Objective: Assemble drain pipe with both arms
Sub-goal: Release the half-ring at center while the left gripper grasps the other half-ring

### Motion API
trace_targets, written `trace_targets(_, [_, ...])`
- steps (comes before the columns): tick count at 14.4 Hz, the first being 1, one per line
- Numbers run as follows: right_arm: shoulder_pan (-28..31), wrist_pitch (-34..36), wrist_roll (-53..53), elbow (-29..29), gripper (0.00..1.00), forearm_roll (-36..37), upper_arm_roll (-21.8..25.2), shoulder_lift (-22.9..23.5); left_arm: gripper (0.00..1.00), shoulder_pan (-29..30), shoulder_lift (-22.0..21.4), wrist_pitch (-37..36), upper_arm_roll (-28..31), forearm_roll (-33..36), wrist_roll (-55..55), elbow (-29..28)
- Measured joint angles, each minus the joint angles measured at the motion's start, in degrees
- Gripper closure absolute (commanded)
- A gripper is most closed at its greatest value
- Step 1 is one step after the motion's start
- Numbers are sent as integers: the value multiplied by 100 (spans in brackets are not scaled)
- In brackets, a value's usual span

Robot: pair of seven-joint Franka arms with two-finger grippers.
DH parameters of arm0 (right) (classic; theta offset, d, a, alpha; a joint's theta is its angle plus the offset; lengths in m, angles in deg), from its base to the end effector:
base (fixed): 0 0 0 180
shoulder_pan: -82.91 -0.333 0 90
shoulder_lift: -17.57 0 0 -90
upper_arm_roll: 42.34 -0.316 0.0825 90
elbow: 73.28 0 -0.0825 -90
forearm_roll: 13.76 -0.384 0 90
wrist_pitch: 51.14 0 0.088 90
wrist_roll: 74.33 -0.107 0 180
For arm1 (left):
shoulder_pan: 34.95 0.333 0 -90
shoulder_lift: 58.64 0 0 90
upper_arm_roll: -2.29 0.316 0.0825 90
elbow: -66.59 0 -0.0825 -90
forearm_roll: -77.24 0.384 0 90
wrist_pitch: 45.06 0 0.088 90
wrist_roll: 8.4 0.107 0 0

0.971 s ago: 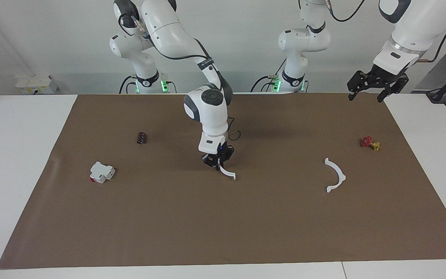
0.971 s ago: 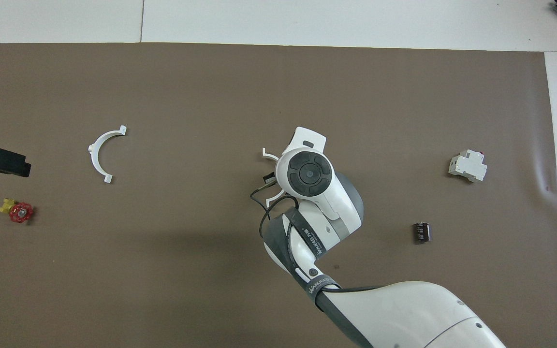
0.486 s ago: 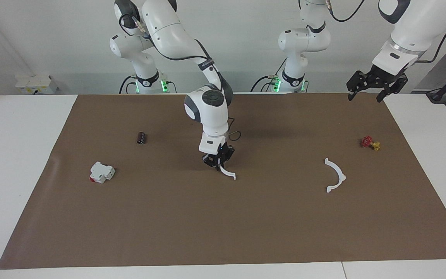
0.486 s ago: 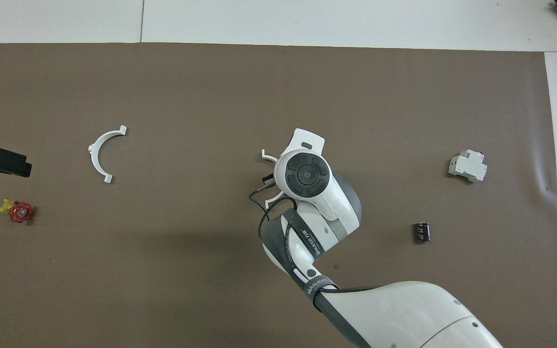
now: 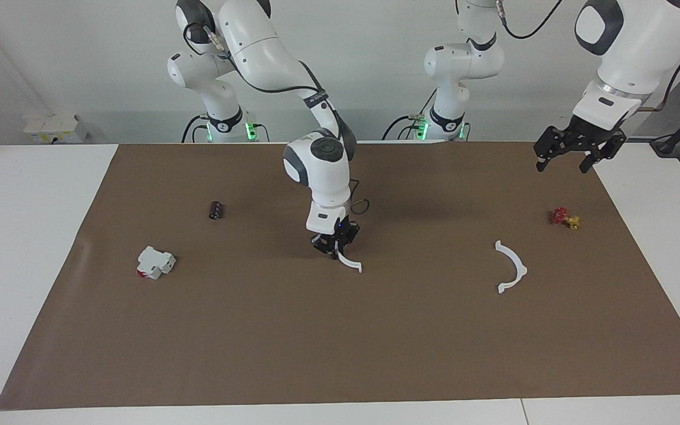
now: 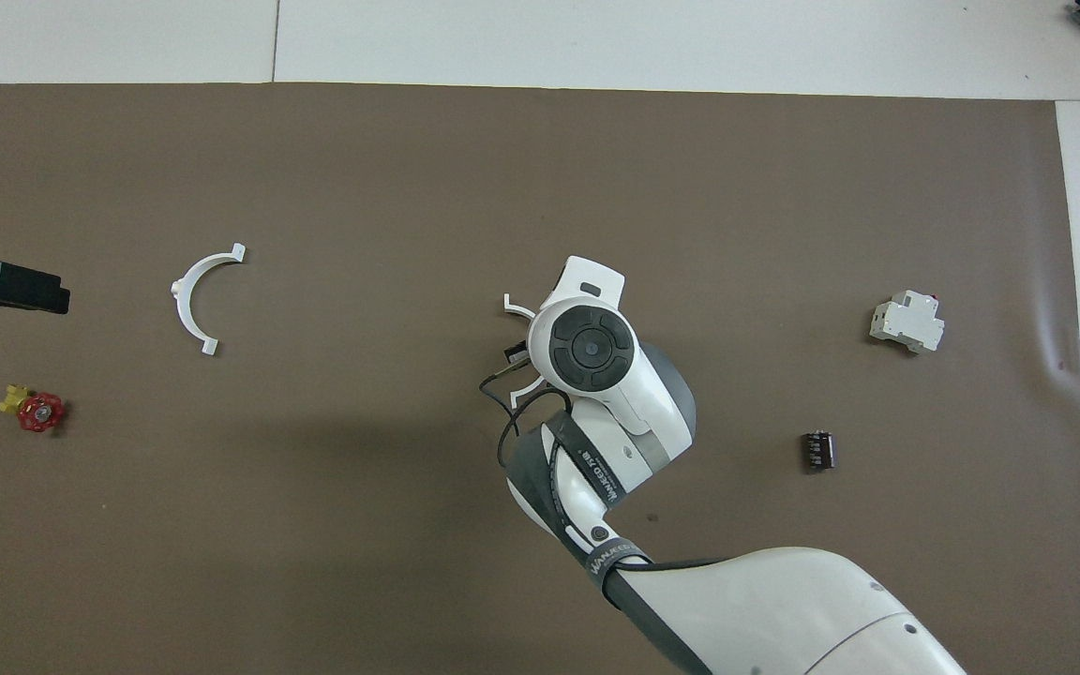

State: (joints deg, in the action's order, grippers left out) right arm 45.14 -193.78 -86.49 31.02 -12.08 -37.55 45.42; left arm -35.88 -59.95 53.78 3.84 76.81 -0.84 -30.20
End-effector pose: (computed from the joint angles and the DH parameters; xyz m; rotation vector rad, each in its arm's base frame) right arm 0.5566 0.3670 0.2891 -3.0484 -0.6152 -0.3002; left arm 0.5595 0.0055 0.5946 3.1307 -0.1883 0.0926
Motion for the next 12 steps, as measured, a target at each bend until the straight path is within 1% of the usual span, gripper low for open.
trace_targets(1, [0, 0, -8, 6, 6, 0, 0, 0, 0, 47, 98, 177, 0, 0, 0, -56])
trace_targets(2, [0, 0, -18, 8, 0, 0, 1, 0, 0, 90, 226, 355, 5, 0, 2, -88])
trace_targets(6, [0, -3, -278, -23, 0, 0, 8, -10, 0, 141, 858, 1099, 2, 0, 2, -175])
trace_targets(8, [17, -2, -589, -65, 0, -13, 30, -95, 0, 140, 1045, 1541, -1, 0, 3, -360])
trace_targets(10, [71, 58, -900, -97, 0, -40, 40, -316, 0, 131, 1094, 2003, -24, -3, 4, -654])
trace_targets(12, [249, 351, -1082, -121, 0, -50, 82, -689, 0, 125, 1161, 2302, -48, -5, 5, -895])
